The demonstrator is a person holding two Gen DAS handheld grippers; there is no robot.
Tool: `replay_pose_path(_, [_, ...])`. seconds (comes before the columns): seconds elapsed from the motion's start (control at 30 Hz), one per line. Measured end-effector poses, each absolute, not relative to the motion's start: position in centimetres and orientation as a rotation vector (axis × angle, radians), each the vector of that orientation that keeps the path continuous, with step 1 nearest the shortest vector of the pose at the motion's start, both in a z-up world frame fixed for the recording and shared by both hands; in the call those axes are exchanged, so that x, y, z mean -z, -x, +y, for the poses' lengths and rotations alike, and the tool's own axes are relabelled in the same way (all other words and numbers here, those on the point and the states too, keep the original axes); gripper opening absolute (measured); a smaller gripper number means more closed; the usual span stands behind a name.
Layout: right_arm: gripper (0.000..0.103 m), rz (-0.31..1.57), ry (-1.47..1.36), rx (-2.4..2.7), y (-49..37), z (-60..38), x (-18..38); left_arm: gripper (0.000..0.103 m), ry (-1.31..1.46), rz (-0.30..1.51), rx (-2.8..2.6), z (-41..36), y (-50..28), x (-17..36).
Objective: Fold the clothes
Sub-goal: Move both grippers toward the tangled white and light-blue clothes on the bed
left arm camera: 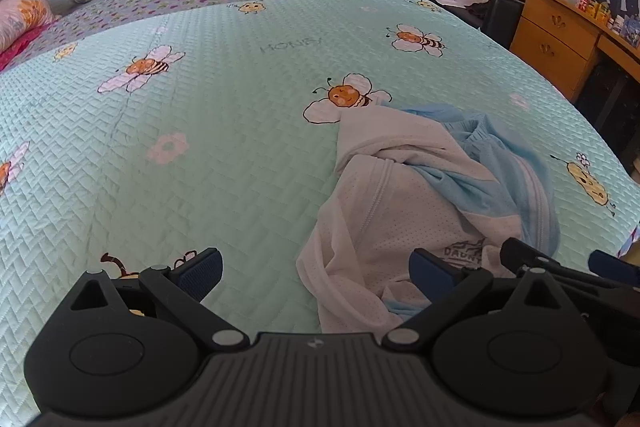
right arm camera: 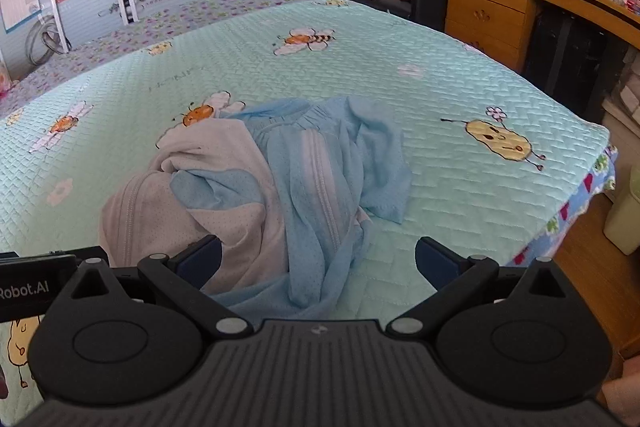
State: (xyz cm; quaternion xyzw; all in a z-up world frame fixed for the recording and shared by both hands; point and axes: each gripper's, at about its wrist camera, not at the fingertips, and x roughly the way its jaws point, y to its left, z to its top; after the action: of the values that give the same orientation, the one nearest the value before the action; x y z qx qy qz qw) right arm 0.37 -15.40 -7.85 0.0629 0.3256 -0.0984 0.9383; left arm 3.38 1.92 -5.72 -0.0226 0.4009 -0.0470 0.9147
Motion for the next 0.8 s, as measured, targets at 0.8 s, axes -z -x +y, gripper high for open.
replay_pose_path(0.8, [0.085, 0.686, -0.365, -0.025, -2.4, -18.5, 14.0, 0.103, 0.027, 0.903, 0.161, -0.9, -7.2, 13.0])
